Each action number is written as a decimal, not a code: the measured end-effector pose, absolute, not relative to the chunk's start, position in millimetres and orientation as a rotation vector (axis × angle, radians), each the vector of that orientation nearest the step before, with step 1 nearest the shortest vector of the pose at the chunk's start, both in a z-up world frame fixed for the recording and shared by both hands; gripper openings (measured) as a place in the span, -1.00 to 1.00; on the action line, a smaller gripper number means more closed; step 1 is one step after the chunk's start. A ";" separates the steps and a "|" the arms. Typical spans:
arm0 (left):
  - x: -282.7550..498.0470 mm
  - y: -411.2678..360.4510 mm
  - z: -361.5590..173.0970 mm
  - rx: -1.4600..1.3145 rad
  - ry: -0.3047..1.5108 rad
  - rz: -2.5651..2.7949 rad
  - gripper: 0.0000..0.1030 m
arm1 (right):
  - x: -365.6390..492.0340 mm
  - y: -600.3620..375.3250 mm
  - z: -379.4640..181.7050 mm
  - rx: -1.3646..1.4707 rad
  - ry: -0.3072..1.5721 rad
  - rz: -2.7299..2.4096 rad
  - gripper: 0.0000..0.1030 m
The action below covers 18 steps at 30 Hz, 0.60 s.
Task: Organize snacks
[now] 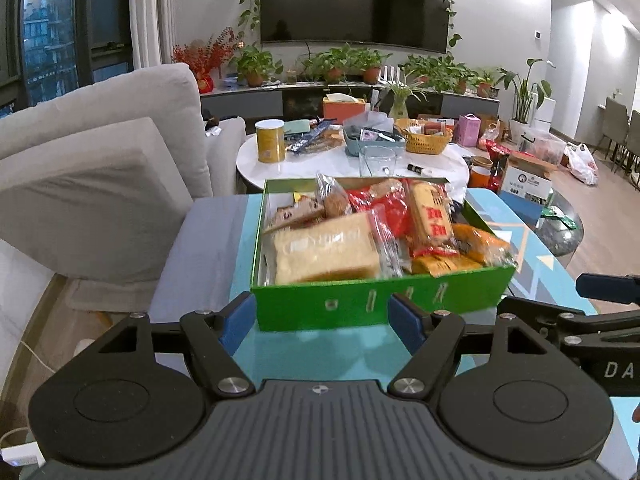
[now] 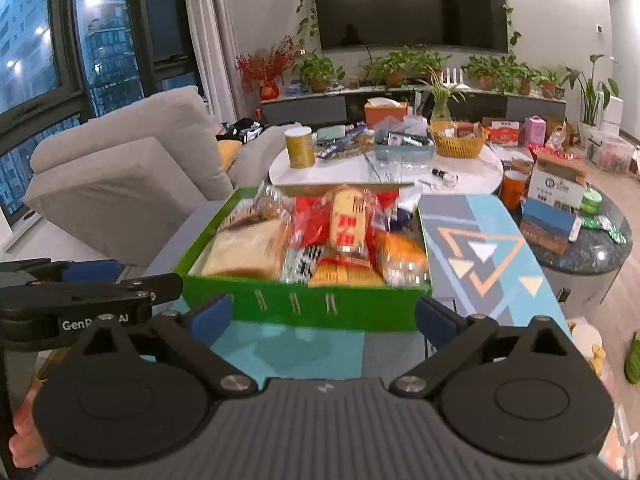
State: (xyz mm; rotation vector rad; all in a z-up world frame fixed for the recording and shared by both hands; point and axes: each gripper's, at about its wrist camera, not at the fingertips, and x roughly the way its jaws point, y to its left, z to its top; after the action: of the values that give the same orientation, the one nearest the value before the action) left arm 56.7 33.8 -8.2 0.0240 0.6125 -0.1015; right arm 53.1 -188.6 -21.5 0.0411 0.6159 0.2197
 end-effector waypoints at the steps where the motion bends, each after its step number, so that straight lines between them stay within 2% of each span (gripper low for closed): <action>1: 54.0 34.3 -9.1 0.022 0.611 -0.105 0.37 | 51.4 -188.9 -22.9 0.047 0.619 0.215 0.57; 18: 25.0 33.3 -20.4 0.016 0.594 -0.066 0.37 | 27.3 -190.4 -32.9 0.034 0.607 0.178 0.57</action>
State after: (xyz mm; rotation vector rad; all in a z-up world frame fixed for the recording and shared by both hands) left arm 25.0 33.3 -20.4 0.0161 0.5940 -0.0663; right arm 27.3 -190.4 -32.9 0.0342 0.6069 0.1785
